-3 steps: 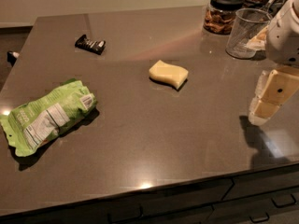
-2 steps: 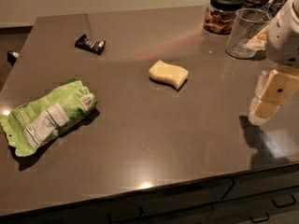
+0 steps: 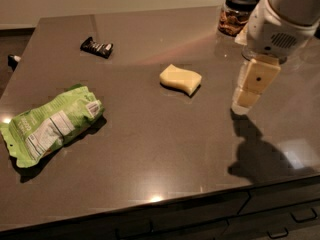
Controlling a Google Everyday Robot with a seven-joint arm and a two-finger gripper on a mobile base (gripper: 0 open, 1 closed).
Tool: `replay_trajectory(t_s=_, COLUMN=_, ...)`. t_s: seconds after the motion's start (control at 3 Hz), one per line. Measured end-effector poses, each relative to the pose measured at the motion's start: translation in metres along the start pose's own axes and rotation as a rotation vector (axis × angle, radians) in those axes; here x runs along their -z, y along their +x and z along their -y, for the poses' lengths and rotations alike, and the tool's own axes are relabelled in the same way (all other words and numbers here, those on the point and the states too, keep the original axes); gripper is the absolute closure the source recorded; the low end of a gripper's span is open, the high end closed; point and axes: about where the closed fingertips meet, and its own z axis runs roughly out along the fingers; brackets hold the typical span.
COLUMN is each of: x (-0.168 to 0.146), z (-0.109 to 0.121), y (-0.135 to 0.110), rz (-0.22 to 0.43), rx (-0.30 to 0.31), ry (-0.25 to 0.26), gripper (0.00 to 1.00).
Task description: Move sponge near green rice chip bag
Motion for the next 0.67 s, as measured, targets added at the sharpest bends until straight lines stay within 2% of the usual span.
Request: replay_trajectory(t_s=0.67, x=-0.066, z=0.06, y=-0.061, rz=0.023, rx=-0.093, ry=-0.011, gripper=0.0)
